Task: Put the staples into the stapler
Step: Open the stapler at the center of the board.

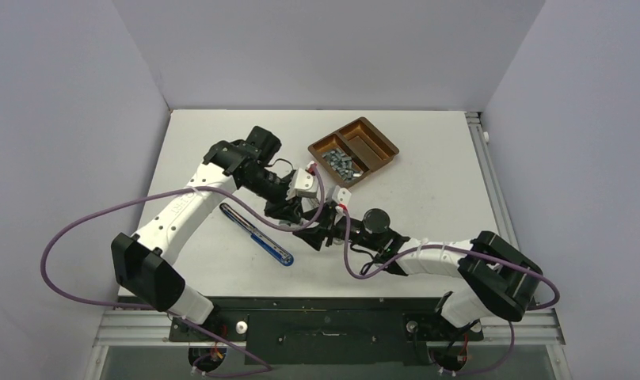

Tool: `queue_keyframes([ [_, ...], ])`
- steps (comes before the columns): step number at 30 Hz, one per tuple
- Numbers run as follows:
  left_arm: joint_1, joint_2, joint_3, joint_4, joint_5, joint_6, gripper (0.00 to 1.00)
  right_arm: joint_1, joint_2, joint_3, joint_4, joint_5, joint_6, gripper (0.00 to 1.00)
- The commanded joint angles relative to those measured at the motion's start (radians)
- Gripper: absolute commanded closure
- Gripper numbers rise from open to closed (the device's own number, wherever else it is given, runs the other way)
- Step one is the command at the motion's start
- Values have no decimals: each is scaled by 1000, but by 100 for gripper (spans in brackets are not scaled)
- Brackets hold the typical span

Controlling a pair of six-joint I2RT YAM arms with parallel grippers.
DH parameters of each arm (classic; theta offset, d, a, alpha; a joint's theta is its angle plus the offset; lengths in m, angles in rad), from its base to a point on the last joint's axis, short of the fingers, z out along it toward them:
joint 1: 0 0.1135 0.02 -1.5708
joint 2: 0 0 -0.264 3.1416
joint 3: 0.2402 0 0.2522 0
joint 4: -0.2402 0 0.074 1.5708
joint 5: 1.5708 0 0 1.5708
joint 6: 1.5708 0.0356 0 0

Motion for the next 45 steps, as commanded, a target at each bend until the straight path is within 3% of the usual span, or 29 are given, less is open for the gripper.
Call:
queue_keyframes([
  [1, -15, -21, 40, -103, 84, 72, 100, 19, -14, 27, 12, 73, -74, 50],
  [7, -30, 5, 65, -216, 109, 146, 100, 0, -48, 11, 48, 4, -55, 49],
  [12, -32, -11, 69, -208, 119, 142, 100, -10, -51, 23, 36, -88, -24, 52],
  [18, -42, -13, 72, -211, 122, 143, 100, -8, -32, 7, 92, -106, 16, 61],
  [21, -47, -17, 77, -200, 124, 134, 100, -5, -23, 5, 106, -95, 25, 72],
  [29, -31, -46, 123, -136, 123, 71, 100, 18, -59, -117, 131, 114, -14, 91],
  [45, 145, -90, 70, -81, 122, 43, 100, 88, -110, -264, 256, 389, 2, 91],
])
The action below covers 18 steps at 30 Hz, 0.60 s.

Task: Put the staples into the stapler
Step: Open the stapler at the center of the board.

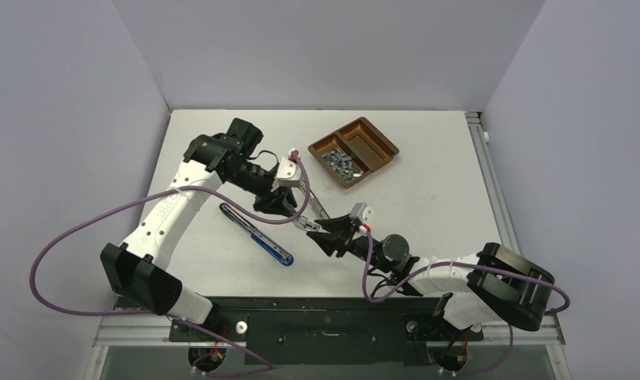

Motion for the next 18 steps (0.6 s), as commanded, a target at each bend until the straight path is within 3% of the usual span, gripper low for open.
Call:
queue_keyframes([
  [1, 70, -57, -3, 28, 1, -13, 100, 3, -25, -48, 2, 127, 24, 91],
  [5, 78, -70, -49, 60, -10, -26, 100, 10, -30, -43, 5, 136, 27, 91],
  [6, 78, -75, -62, 76, -16, -38, 95, 11, -30, -40, 3, 137, 28, 91],
  [10, 81, -99, -118, 144, -39, -76, 66, 19, -23, -37, 4, 149, 29, 91],
  [11, 85, -103, -130, 164, -42, -90, 48, 21, -21, -37, 2, 155, 28, 91],
  [14, 98, -116, -146, 207, -49, -112, 40, 30, -12, -35, -24, 183, 21, 91],
  [15, 104, -118, -145, 220, -52, -123, 31, 31, -9, -31, -40, 197, 20, 91],
  [16, 109, -119, -143, 230, -52, -131, 5, 32, -5, -26, -60, 205, 16, 91],
  [18, 119, -122, -139, 265, -52, -173, 4, 35, 9, -10, -99, 236, 4, 91],
])
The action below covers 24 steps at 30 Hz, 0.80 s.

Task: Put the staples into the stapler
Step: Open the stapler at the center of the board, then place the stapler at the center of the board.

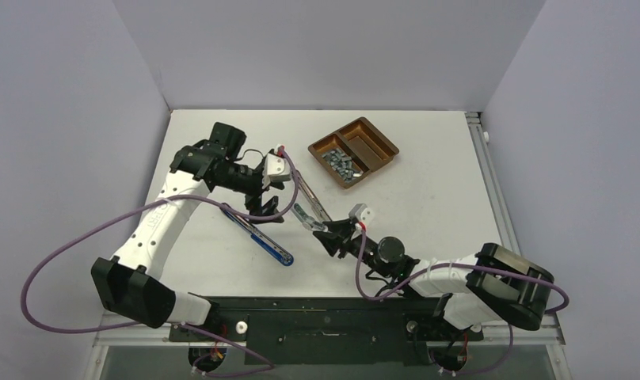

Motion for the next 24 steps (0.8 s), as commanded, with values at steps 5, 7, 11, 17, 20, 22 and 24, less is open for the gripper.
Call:
queue_keyframes([
  [5, 67, -57, -10, 240, -21, -242, 4, 42, 122, 80, -70, 174, -55, 91],
  [7, 103, -66, -18, 287, -31, -323, 4, 64, 185, 105, -47, 237, -62, 91],
  [11, 171, -80, -23, 319, -34, -416, 4, 128, 332, 167, 13, 343, -106, 91],
  [17, 206, -144, -56, 285, -60, -377, 4, 147, 497, 249, 75, 408, -91, 91],
  [20, 206, -184, -99, 302, -72, -369, 4, 147, 543, 303, 50, 444, -89, 91],
  [22, 206, -203, -117, 312, -81, -370, 4, 146, 567, 339, 26, 467, -89, 91],
  [24, 207, -214, -131, 322, -95, -377, 4, 144, 592, 369, 4, 481, -93, 91],
])
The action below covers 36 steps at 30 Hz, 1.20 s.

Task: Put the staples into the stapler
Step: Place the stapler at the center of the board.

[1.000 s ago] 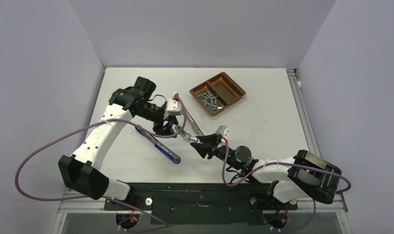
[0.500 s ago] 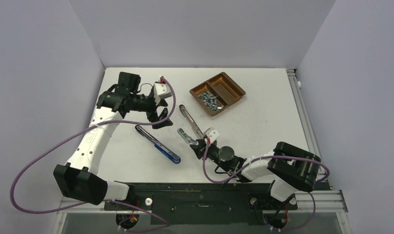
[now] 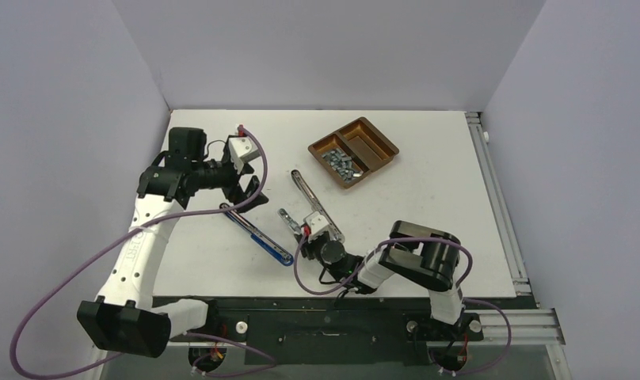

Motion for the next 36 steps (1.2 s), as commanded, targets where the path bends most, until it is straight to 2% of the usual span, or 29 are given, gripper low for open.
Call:
queue_keyframes([
  [1, 7, -41, -22, 56, -30, -19, 4, -3, 34, 83, 28, 82, -9, 91],
  [6, 8, -39, -25, 71, -41, -46, 4, -1, 73, 106, -22, 120, 1, 91],
  [11, 7, -48, -36, 100, -34, -59, 4, -5, 62, 89, -105, 111, 35, 85],
  [16, 7, -65, -66, 140, -15, -66, 4, -9, 39, 77, -163, 59, 41, 69],
  [28, 8, -76, -86, 152, -26, -86, 4, -8, -36, 55, -250, 48, 70, 42],
  [36, 18, -54, -47, 137, -78, -151, 4, -11, -247, 30, -324, 89, 52, 40],
])
